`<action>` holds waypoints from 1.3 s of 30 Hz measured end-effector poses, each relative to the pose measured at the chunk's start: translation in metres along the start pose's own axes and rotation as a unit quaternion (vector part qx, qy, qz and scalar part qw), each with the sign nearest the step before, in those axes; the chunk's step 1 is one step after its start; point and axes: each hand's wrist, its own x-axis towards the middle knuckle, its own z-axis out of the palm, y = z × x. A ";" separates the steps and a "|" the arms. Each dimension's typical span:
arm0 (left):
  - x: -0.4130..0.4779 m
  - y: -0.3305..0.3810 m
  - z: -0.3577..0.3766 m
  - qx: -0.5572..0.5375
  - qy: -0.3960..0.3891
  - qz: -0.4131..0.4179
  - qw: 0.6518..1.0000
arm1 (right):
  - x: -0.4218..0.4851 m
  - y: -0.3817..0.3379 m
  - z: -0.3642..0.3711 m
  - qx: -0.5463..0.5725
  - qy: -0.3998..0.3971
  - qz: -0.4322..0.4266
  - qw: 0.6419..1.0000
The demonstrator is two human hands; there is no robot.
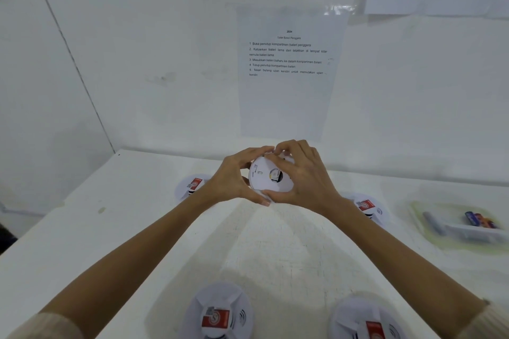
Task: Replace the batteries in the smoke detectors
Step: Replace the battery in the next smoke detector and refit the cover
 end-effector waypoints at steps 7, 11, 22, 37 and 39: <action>0.000 -0.004 0.006 -0.016 -0.010 -0.006 1.000 | 0.000 0.005 -0.008 0.089 -0.051 -0.018 0.995; 0.005 -0.004 0.005 -0.011 -0.009 0.002 1.000 | 0.006 0.011 -0.016 0.093 -0.089 -0.057 0.990; -0.004 -0.011 -0.003 -0.029 0.030 0.004 0.999 | -0.002 0.015 -0.016 -0.014 -0.091 -0.061 0.994; -0.001 -0.009 0.004 0.010 0.079 0.012 0.997 | 0.007 -0.010 0.000 0.269 0.042 0.408 0.872; -0.002 -0.012 0.002 0.006 0.076 0.010 0.997 | 0.008 0.003 -0.002 0.292 0.019 0.453 0.842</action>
